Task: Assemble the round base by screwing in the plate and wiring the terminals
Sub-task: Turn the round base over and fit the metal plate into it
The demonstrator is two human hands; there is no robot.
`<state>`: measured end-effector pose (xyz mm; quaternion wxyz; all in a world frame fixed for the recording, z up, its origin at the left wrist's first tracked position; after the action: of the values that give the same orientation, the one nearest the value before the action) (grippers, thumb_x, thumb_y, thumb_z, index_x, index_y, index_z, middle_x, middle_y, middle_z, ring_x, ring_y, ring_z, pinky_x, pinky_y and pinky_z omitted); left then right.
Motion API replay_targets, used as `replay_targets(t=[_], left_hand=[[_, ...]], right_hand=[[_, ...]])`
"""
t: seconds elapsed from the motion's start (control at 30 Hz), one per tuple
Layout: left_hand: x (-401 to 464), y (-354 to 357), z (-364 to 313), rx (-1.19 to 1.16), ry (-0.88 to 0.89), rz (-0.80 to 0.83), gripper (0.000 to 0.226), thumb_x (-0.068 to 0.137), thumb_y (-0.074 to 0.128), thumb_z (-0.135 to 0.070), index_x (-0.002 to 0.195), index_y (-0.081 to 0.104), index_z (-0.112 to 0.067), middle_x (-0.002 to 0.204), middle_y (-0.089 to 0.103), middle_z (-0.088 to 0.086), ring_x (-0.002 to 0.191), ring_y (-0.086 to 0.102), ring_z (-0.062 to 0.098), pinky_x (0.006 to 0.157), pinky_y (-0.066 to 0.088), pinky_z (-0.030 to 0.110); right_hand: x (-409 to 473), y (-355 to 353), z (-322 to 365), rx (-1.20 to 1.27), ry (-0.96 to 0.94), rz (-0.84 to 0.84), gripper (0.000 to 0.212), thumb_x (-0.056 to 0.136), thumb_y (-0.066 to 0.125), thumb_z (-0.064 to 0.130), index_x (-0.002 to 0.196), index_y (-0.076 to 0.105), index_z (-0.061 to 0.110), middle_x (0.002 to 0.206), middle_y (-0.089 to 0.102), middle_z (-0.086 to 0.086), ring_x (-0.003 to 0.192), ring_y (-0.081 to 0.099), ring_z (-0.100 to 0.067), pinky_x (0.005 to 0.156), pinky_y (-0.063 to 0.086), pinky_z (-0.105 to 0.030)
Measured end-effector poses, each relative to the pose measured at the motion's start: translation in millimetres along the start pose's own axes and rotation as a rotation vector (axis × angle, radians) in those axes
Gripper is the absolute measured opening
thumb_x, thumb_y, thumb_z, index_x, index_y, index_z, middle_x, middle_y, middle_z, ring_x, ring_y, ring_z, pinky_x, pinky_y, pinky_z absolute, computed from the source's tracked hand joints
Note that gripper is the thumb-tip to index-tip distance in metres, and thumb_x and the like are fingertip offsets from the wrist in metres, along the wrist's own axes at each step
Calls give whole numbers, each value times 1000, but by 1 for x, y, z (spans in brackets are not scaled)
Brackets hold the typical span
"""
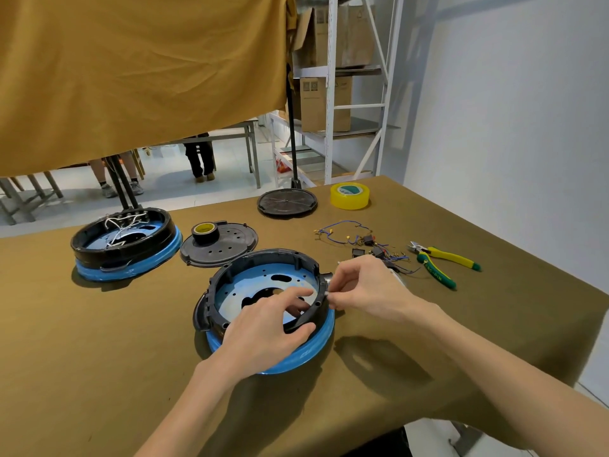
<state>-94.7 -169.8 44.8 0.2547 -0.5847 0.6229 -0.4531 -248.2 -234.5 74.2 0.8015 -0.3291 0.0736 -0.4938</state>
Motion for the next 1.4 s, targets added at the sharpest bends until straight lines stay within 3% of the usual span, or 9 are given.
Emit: replay_targets(t=[0.17, 0.33, 0.5, 0.6, 0.9, 1.1, 1.23, 1.3, 1.4], left_hand=[[-2, -1, 0, -4, 2, -10, 54, 93, 63, -57, 143, 45, -49, 118, 67, -31, 109, 61, -7, 94, 57, 32], [-2, -2, 0, -7, 5, -16, 53, 92, 64, -56, 142, 46, -49, 118, 68, -30, 108, 62, -7, 92, 58, 32], [-1, -1, 1, -3, 11, -28, 53, 92, 63, -58, 141, 46, -49, 116, 68, -31, 107, 62, -6, 91, 58, 31], [-1, -1, 2, -12, 16, -30, 51, 91, 63, -58, 139, 46, -51, 114, 68, -31, 106, 63, -6, 89, 59, 32], [-4, -4, 1, -12, 49, -81, 52, 92, 64, -58, 140, 47, -48, 112, 69, -29, 102, 63, -7, 86, 58, 24], [-8, -7, -5, 29, 108, -127, 44, 93, 63, -56, 134, 52, -45, 111, 68, -28, 100, 62, -7, 82, 51, 14], [-18, -11, -23, 211, 239, -249, 38, 91, 69, -46, 125, 61, -32, 108, 69, -19, 92, 65, 2, 81, 43, 14], [-23, -12, -33, 261, 321, -311, 40, 89, 74, -40, 126, 62, -28, 105, 70, -15, 88, 66, 6, 77, 49, 19], [-25, -10, -40, 299, 353, -329, 42, 91, 74, -34, 131, 64, -26, 108, 70, -12, 87, 64, 7, 74, 52, 22]], right_hand=[[2, 13, 32, -273, -135, 120, 8, 83, 77, 3, 86, 78, 10, 77, 73, 3, 71, 70, -6, 68, 59, -22], [5, 21, 51, -484, -194, 206, 15, 88, 70, 4, 100, 78, 9, 86, 75, 0, 76, 68, -8, 77, 60, -29], [6, 31, 61, -618, -223, 279, 20, 90, 67, 5, 105, 77, 10, 96, 74, -4, 86, 69, -16, 80, 60, -36], [6, 35, 62, -634, -236, 291, 21, 89, 66, 4, 104, 78, 12, 96, 73, -2, 83, 67, -14, 78, 59, -33], [-6, 21, 48, -459, -245, 153, 20, 91, 69, 13, 104, 81, 22, 86, 62, 7, 76, 58, -10, 73, 52, -32], [-20, 26, 38, -450, -276, 117, 27, 94, 66, 13, 112, 80, 27, 83, 68, 13, 73, 59, -9, 67, 51, -27], [-19, 20, 20, -207, -165, 126, 32, 93, 65, 7, 110, 80, 29, 80, 67, 16, 64, 59, -9, 60, 47, -20], [-19, 17, 7, -57, -85, 77, 32, 94, 63, 6, 106, 79, 30, 83, 69, 8, 56, 58, -7, 55, 51, -25], [-18, 5, -30, 131, 181, -89, 20, 96, 63, 5, 113, 67, 15, 90, 70, -10, 60, 67, -17, 58, 62, -41]])
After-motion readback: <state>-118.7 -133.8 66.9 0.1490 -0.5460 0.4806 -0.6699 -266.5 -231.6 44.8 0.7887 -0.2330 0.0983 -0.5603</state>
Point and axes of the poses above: each hand's wrist, its own x-axis towards the middle knuckle, its own y-axis out of the palm, z = x × y, the point moved 10 cm from there along x, towards the middle knuckle
